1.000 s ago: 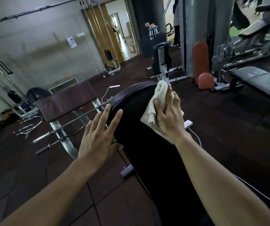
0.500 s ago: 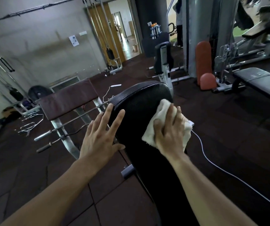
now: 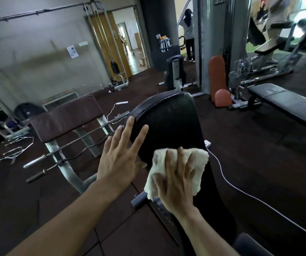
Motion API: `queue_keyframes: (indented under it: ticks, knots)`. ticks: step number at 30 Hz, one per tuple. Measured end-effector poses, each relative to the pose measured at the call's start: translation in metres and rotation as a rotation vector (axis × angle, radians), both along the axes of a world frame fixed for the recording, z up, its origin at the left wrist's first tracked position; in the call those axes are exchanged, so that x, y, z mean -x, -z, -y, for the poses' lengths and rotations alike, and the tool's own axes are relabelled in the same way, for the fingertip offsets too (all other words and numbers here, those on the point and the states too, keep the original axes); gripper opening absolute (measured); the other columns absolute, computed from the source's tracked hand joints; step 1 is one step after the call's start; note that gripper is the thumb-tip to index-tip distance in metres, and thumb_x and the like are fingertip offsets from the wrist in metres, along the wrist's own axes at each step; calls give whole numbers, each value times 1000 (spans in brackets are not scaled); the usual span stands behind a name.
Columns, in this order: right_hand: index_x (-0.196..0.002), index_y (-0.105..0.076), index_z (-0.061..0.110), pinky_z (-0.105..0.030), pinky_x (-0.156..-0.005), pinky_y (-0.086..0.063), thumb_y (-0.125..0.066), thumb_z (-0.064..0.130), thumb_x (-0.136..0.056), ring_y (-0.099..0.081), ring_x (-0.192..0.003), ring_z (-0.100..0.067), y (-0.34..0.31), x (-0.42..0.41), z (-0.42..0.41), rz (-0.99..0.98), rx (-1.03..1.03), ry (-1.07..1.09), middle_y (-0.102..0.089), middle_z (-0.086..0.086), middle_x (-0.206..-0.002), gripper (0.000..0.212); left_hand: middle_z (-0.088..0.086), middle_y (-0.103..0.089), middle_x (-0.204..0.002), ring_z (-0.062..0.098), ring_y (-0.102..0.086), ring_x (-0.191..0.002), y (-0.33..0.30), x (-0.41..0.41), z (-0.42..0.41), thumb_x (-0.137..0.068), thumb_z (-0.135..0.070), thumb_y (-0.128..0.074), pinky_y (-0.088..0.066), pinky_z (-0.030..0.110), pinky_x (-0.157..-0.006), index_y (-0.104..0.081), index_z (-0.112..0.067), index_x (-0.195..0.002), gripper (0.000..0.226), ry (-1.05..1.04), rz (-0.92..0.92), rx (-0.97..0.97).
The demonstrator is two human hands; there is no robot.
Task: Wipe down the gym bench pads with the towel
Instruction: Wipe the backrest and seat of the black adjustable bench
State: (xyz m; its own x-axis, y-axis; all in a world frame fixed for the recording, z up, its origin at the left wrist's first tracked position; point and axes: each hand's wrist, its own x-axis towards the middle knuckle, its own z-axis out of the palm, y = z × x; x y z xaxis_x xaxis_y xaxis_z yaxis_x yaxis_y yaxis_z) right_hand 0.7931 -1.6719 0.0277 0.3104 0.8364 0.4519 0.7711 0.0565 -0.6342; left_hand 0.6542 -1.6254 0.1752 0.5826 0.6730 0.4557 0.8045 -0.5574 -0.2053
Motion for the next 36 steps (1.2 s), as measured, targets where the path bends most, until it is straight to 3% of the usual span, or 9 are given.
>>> queue_keyframes:
  ticks: [3, 5, 11, 18, 22, 26, 30, 33, 36]
  knots:
    - [-163, 1, 34, -75, -106, -33, -21, 72, -99, -9, -151, -53, 25, -5, 7, 71, 40, -23, 5, -7, -170, 77, 0, 9, -165, 34, -17, -149, 0, 3, -1, -70, -50, -82, -28, 54, -116, 1, -42, -155, 119, 9, -10, 8]
    - [-161, 0, 36, -73, -110, -26, -19, 74, -97, -4, -152, -51, 19, -13, 3, 97, 61, 19, 7, -6, -170, 77, -2, 14, -165, 33, -14, -150, 1, 5, -2, -72, -52, -80, -24, 53, -117, 5, -44, -154, 118, -5, -35, 9]
    - [-151, 23, 52, -72, -115, -13, -23, 73, -95, 17, -153, -43, -18, -26, -22, 45, -79, 24, 18, 3, -168, 76, 1, 12, -165, 35, -13, -150, 16, 7, -10, -71, -56, -77, -21, 53, -114, -3, -40, -157, 115, 28, 22, -86]
    - [-159, 8, 42, -78, -109, -22, -28, 73, -97, 6, -153, -47, 49, -27, -7, 135, -118, -7, 10, 0, -170, 78, 1, 15, -165, 35, -3, -151, 42, 12, -5, -71, -57, -75, -19, 57, -115, -9, -43, -156, 109, 41, 82, -136]
    - [-153, 17, 53, -79, -111, -16, -18, 80, -91, 17, -152, -45, 29, -31, -12, 102, -127, -29, 22, 7, -167, 76, 9, 12, -165, 36, -5, -151, 59, 11, -2, -68, -59, -75, -18, 52, -114, -14, -38, -157, 109, 80, 91, -190]
    - [-154, 15, 54, -77, -114, -6, -27, 78, -92, 31, -149, -39, 3, -30, -22, 88, -181, -57, 32, 17, -162, 79, 10, 3, -166, 37, -10, -150, 73, 12, -6, -72, -63, -62, -23, 53, -113, -20, -31, -157, 100, 114, 177, -222]
    - [-159, 4, 47, -80, -111, -11, -20, 78, -95, 15, -153, -44, 41, -22, -12, 131, -258, -48, 16, 9, -169, 75, 8, -2, -166, 35, -15, -149, 84, 15, -9, -73, -55, -74, -26, 52, -113, -19, -28, -157, 105, 133, 194, -270]
    - [-159, 3, 47, -83, -104, -21, -26, 75, -96, 6, -153, -48, 92, -13, -1, 178, -265, -43, 6, 3, -171, 74, 6, -2, -166, 32, -14, -150, 99, 15, -5, -76, -66, -57, -23, 49, -116, -12, -26, -158, 102, 137, 181, -281]
    - [-159, -2, 47, -83, -105, -20, -31, 75, -95, 7, -153, -49, 82, -18, -10, 186, -326, -18, 5, 6, -170, 75, 5, -4, -166, 30, -13, -151, 123, 17, -3, -78, -71, -42, -20, 46, -115, -7, -25, -158, 99, 132, 165, -291]
